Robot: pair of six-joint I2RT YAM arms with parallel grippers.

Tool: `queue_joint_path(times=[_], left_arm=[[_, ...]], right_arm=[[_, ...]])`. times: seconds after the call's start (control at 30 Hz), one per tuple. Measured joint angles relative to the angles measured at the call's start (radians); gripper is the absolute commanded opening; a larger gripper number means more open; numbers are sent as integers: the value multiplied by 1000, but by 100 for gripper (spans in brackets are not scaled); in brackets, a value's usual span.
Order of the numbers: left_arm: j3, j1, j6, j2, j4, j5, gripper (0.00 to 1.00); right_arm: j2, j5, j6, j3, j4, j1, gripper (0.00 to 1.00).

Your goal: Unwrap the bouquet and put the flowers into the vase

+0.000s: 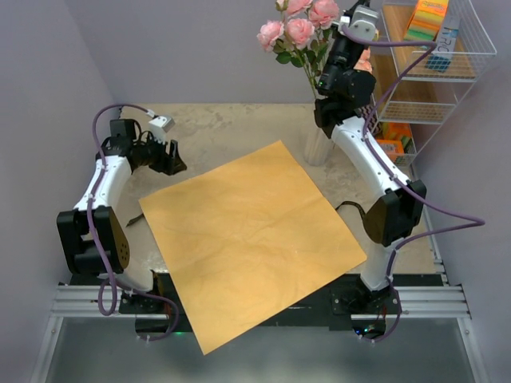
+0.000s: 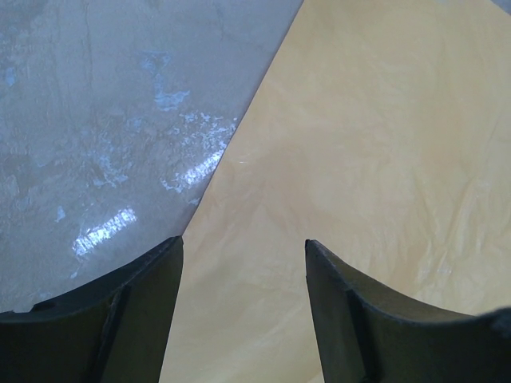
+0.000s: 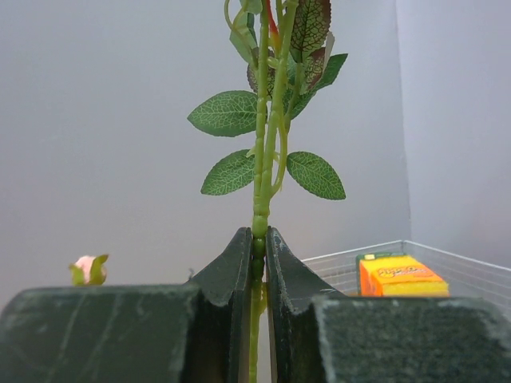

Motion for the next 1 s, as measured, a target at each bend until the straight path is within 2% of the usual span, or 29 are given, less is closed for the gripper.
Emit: queue_joint_path(times=[0.53, 0.9, 0.93, 0.97, 1.0], left_arm=[[77, 0, 12, 13, -21, 23, 68], [55, 0, -14, -12, 13, 22, 69], [55, 1, -16, -12, 13, 22, 69], [55, 1, -19, -12, 13, 23, 69], [55, 2, -23, -13, 13, 23, 69]], right_arm=[[72, 37, -40, 8, 85, -50, 0], [60, 86, -24, -158, 89, -43, 0], [53, 87, -23, -183, 84, -40, 1], [42, 93, -23, -211, 77, -33, 16], [33, 103, -22, -233, 71, -24, 24]])
